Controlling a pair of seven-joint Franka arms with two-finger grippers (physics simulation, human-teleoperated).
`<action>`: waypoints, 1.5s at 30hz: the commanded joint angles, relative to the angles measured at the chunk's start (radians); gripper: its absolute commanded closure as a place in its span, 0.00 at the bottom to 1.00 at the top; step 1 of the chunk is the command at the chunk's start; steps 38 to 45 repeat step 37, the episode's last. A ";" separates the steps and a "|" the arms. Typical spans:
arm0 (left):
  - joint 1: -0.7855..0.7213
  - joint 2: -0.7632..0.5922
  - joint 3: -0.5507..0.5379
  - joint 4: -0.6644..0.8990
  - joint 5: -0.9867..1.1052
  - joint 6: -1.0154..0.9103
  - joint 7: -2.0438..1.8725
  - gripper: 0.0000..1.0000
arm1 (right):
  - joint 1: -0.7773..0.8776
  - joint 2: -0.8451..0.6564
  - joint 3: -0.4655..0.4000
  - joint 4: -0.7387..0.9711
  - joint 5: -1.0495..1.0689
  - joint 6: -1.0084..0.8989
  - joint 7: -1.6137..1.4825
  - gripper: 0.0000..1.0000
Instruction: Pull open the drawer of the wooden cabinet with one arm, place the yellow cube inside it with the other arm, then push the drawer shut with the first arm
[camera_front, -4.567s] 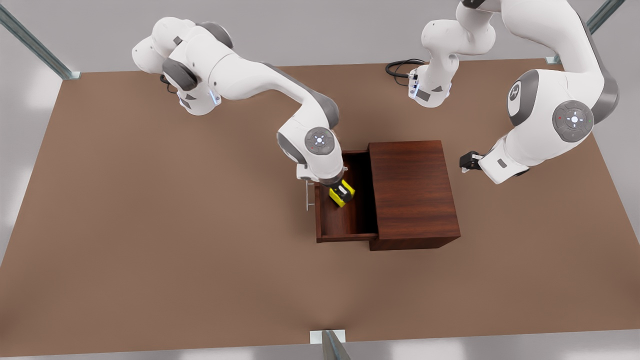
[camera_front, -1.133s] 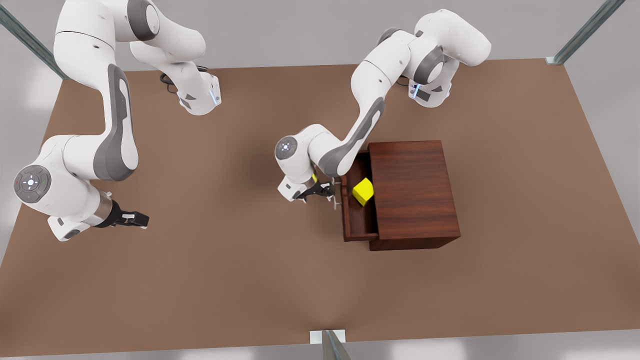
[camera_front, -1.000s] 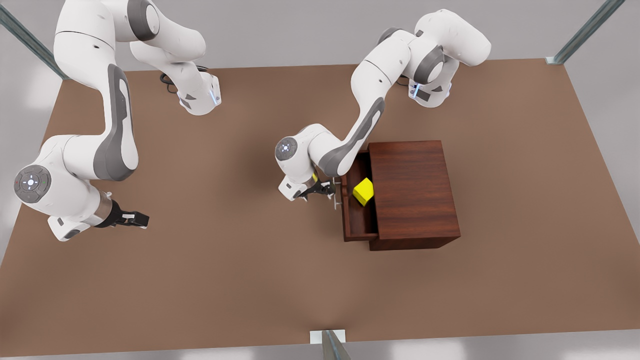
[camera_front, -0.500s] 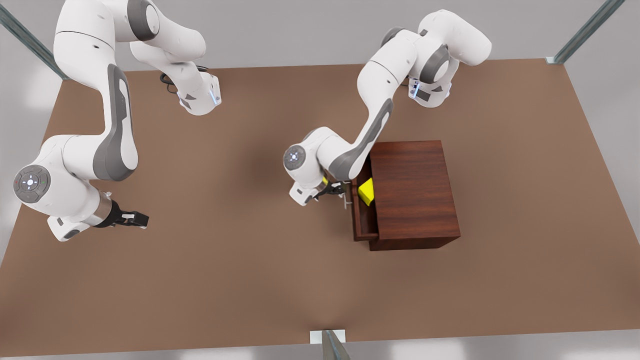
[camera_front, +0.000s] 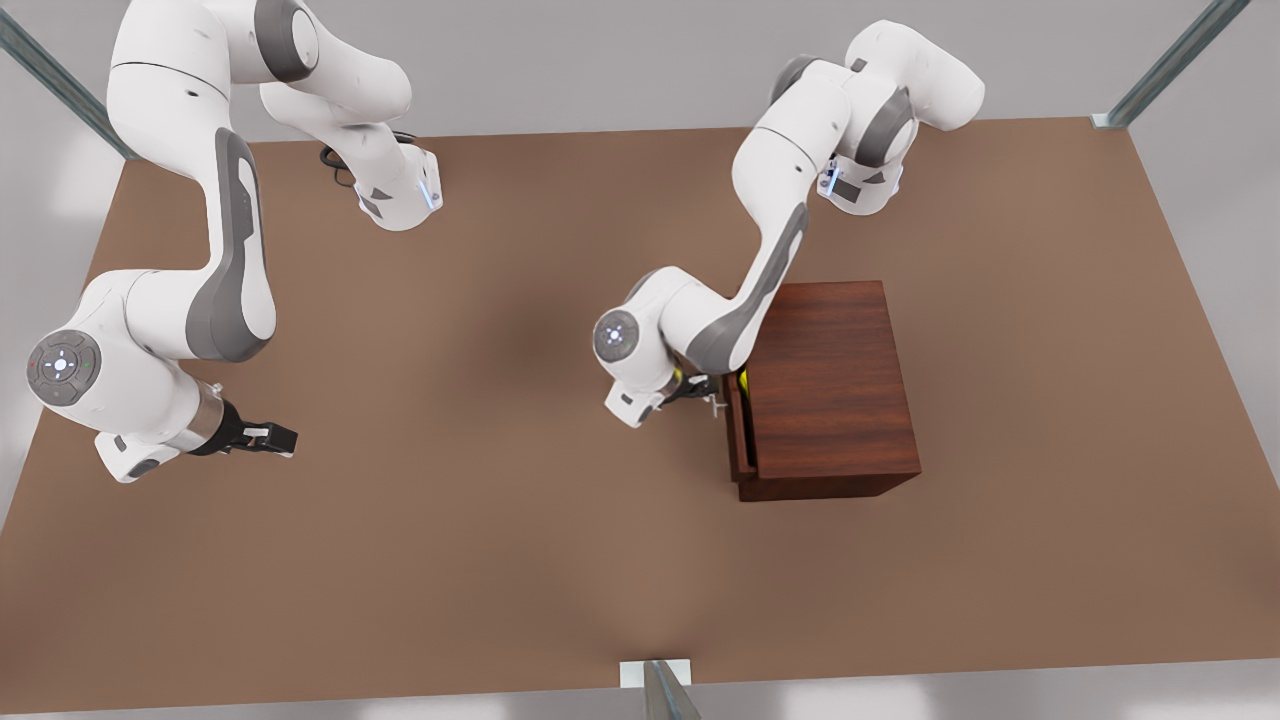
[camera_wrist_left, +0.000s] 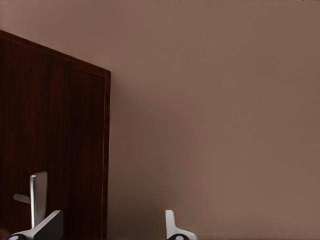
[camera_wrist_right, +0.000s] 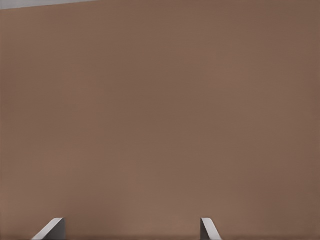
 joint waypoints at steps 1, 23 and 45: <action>0.006 -0.002 0.001 0.000 0.001 -0.017 0.024 0.00 | -0.001 -0.001 0.000 0.001 0.001 0.000 -0.003 0.00; 0.016 -0.087 -0.008 -0.004 -0.085 -0.060 -0.036 0.00 | -0.001 -0.001 0.000 0.001 0.001 0.000 -0.004 0.00; 0.589 -0.469 0.027 -0.174 -0.229 -0.166 0.907 0.00 | -0.001 -0.001 0.000 -0.001 -0.001 0.000 -0.003 0.00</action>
